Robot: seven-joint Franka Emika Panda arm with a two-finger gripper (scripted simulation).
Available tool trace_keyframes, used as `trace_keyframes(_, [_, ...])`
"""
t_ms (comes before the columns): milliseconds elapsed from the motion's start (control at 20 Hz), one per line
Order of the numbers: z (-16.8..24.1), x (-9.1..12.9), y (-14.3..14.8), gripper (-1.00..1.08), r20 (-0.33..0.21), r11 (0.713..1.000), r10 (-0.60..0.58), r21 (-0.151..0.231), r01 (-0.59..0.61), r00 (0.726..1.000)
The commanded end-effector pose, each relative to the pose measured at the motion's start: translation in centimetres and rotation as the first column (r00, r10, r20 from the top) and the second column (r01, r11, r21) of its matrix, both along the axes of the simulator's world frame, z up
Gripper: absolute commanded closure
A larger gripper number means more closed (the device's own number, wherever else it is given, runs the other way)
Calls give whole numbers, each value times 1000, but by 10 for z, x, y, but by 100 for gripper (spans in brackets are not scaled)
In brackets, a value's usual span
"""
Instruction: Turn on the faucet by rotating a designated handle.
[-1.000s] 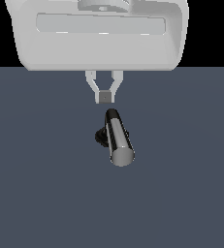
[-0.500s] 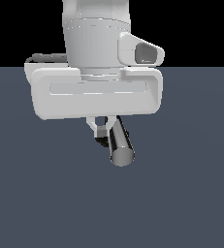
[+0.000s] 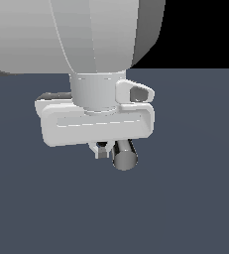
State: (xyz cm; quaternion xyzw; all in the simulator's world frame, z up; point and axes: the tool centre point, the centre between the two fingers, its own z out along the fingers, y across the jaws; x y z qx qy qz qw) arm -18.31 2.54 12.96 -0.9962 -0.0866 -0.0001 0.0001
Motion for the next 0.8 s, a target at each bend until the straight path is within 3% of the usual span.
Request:
trace_keyframes(0, [-9, 3, 1, 108, 0, 1000, 5, 0, -5, 1000])
trace_keyframes(750, [-21, 8, -2, 108, 0, 1000, 12, 0, -12, 1000])
